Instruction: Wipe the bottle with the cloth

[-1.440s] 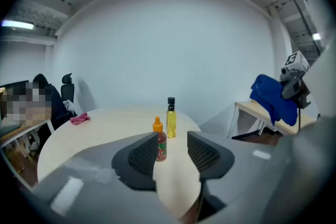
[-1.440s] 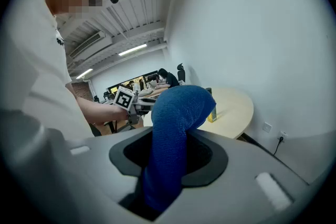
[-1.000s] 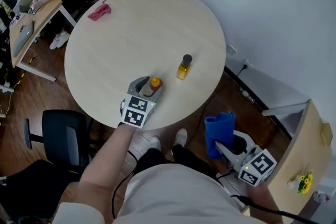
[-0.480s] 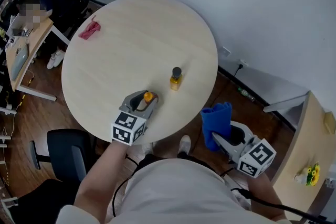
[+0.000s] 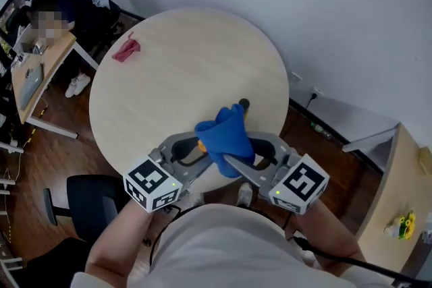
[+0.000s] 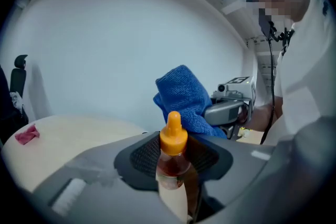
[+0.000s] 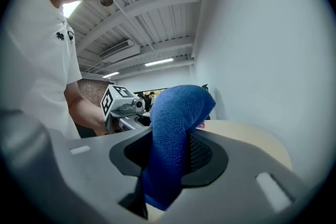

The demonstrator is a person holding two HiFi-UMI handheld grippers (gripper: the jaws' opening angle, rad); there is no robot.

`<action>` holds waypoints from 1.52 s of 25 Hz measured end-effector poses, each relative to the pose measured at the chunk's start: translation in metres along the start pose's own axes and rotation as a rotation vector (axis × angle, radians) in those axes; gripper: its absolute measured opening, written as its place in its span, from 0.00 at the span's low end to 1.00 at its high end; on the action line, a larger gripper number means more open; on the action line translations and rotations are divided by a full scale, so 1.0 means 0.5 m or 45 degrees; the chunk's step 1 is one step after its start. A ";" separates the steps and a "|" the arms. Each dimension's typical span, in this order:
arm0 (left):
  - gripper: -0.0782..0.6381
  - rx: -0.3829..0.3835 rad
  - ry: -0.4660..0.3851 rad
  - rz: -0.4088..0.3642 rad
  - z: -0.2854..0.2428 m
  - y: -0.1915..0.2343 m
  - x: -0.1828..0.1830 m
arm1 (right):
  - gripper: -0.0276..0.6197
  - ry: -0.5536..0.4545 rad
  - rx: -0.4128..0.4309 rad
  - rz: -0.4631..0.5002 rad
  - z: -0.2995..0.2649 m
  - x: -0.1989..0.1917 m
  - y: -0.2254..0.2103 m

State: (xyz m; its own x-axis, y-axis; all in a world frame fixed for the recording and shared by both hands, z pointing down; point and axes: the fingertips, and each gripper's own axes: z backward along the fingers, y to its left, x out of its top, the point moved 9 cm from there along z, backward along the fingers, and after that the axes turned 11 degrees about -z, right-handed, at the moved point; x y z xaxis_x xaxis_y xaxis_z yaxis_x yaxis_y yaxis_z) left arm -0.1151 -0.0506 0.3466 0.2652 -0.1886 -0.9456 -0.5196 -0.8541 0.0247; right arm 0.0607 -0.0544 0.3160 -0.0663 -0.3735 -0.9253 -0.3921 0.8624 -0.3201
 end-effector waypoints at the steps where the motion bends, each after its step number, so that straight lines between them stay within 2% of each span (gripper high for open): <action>1: 0.33 -0.003 -0.010 0.009 0.011 0.004 0.002 | 0.28 -0.008 0.001 -0.041 -0.007 -0.006 -0.005; 3: 0.33 -0.005 -0.033 0.040 0.039 0.013 0.003 | 0.28 -0.003 -0.023 -0.108 -0.014 -0.029 -0.016; 7: 0.33 0.025 -0.094 0.107 0.087 0.037 0.021 | 0.28 0.070 -0.091 -0.162 -0.023 -0.097 -0.040; 11: 0.33 0.058 -0.133 0.129 0.113 0.066 0.047 | 0.28 0.156 -0.175 -0.198 -0.029 -0.162 -0.065; 13: 0.33 0.080 -0.144 0.153 0.118 0.077 0.047 | 0.28 0.168 -0.221 -0.206 -0.017 -0.170 -0.064; 15: 0.33 0.100 -0.137 0.170 0.116 0.085 0.042 | 0.28 0.108 -0.218 -0.216 0.004 -0.138 -0.039; 19: 0.33 0.109 -0.100 0.165 0.103 0.096 0.034 | 0.28 -0.057 -0.031 -0.043 0.000 -0.013 0.058; 21: 0.33 0.105 -0.114 0.189 0.092 0.094 0.035 | 0.28 -0.021 0.025 0.055 -0.021 0.003 0.082; 25: 0.33 0.087 -0.167 0.228 0.076 0.081 0.053 | 0.28 0.137 -0.032 0.095 -0.043 -0.059 0.072; 32: 0.33 0.083 -0.235 0.230 0.102 0.082 0.079 | 0.28 0.358 -0.155 -0.023 -0.013 -0.220 -0.022; 35: 0.33 0.088 -0.232 0.187 0.112 0.076 0.086 | 0.28 0.358 -0.195 -0.022 0.012 -0.217 -0.049; 38: 0.33 0.067 -0.200 0.136 0.115 0.064 0.085 | 0.28 0.264 -0.225 0.040 0.040 -0.149 -0.062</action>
State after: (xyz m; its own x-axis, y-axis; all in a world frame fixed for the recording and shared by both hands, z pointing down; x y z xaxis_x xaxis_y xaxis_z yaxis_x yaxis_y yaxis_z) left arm -0.1671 -0.0582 0.2887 0.0781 -0.1953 -0.9776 -0.5809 -0.8059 0.1146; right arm 0.0962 -0.0463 0.3908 -0.2607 -0.4250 -0.8669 -0.5394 0.8088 -0.2343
